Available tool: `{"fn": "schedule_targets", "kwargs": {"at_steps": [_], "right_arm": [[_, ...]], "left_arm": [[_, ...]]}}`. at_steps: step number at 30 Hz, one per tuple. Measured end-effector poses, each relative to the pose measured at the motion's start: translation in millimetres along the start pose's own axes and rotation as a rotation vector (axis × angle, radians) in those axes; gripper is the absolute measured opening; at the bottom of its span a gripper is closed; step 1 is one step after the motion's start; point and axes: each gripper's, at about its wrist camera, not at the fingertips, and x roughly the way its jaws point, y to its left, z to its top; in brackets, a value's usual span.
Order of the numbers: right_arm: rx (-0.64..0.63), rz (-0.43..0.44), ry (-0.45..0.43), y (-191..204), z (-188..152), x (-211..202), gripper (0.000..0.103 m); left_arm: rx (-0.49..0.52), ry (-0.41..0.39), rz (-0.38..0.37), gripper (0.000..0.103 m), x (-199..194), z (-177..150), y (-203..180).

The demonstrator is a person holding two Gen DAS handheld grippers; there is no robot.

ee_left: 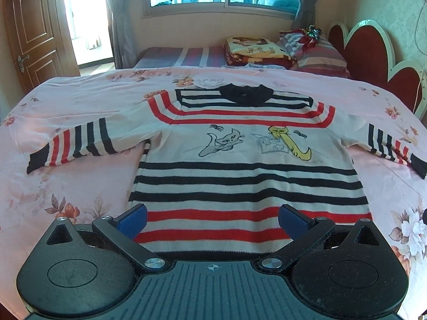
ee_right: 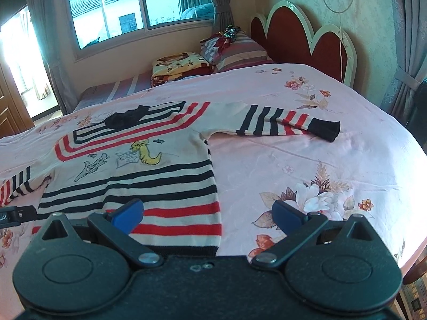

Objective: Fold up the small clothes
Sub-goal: 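Grasp the black cuff of the sleeve with the right gripper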

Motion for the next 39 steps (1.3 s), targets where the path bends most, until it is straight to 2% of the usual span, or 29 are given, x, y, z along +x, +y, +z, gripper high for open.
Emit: {"fn": "schedule_targets", "kwargs": {"at_steps": [12,18,20,22,29,35,36,38,39], "right_arm": [[0.063,-0.034,0.001,-63,60,102,0.1],[0.12,-0.073,0.021,-102,81,150,0.098],[0.149,-0.073,0.035,-116,88,168,0.093],[0.195,-0.068,0.056,-130,95,184,0.08],[0.37,-0.051,0.096,-173,113,236,0.08],[0.461,-0.055,0.046,-196,129,259,0.081],[0.476,-0.061,0.029,-199,132,262,0.079],[0.503,-0.079,-0.009,-206,138,266,0.068],[0.514,-0.09,-0.021,-209,140,268,0.053]], "left_arm": [[-0.01,0.024,0.033,0.103,87,45,-56],[-0.01,0.072,0.046,0.103,131,59,-82],[-0.018,0.085,0.049,0.103,143,64,-88],[-0.023,0.089,0.054,0.103,151,68,-93],[-0.026,0.11,0.084,0.103,177,77,-97],[-0.039,0.127,0.104,0.103,192,80,-93],[-0.046,0.127,0.105,0.103,194,80,-92],[-0.053,0.13,0.104,0.103,197,81,-90],[-0.055,0.13,0.105,0.103,199,81,-89]]}}
